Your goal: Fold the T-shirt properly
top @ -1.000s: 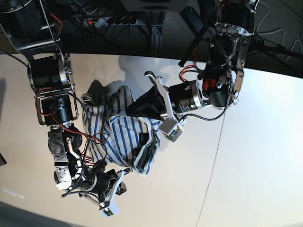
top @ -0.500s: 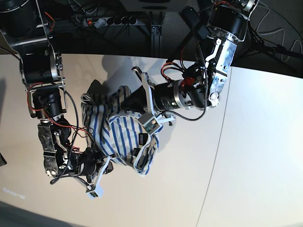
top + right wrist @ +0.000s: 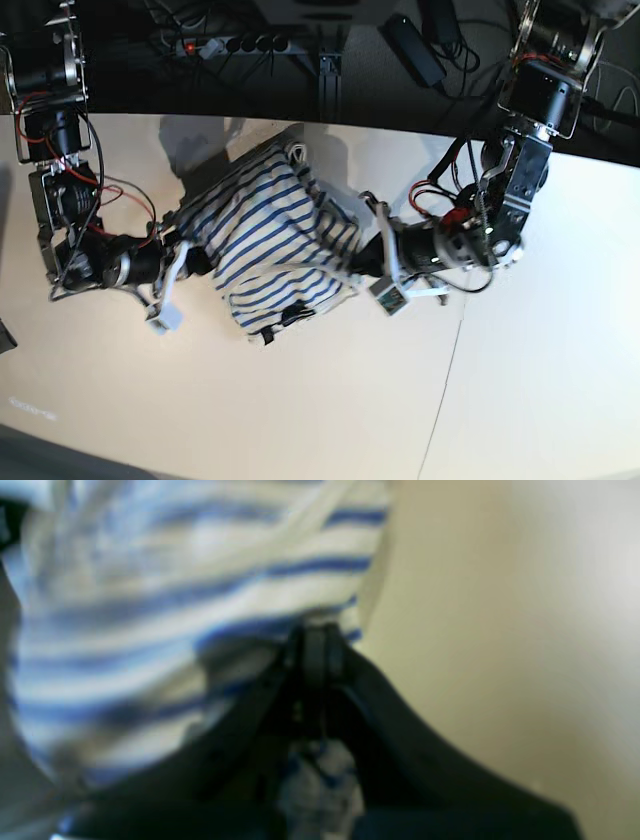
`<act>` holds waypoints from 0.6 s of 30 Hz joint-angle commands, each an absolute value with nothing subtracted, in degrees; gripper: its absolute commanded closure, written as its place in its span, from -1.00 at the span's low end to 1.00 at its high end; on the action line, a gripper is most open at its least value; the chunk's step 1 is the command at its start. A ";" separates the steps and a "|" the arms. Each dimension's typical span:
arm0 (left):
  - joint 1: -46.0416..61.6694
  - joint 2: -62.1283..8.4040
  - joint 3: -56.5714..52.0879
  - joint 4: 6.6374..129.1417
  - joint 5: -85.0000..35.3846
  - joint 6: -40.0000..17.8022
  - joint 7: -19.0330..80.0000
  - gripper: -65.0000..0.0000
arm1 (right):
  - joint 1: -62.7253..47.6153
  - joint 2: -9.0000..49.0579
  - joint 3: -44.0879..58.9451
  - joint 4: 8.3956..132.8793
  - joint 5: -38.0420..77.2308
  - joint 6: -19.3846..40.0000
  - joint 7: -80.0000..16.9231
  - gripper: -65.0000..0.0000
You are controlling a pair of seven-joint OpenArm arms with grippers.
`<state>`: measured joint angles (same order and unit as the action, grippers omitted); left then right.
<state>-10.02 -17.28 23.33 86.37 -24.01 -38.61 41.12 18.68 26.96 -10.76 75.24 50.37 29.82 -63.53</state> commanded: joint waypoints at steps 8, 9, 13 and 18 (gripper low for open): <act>-14.94 -17.98 23.16 87.24 -24.56 -40.00 38.83 1.00 | 5.69 27.09 -9.80 90.13 50.48 33.80 -63.37 1.00; -15.25 -17.98 23.16 87.24 -24.56 -40.00 38.79 1.00 | 4.73 26.70 -9.08 91.24 49.95 33.76 -63.37 1.00; -16.08 -18.11 22.11 87.26 -25.61 -38.28 41.82 1.00 | 2.98 26.17 -4.49 94.04 49.91 33.78 -63.02 1.00; -16.49 -18.13 14.50 88.05 -34.98 -37.10 53.74 1.00 | 2.96 26.35 4.91 94.80 50.96 33.82 -65.49 1.00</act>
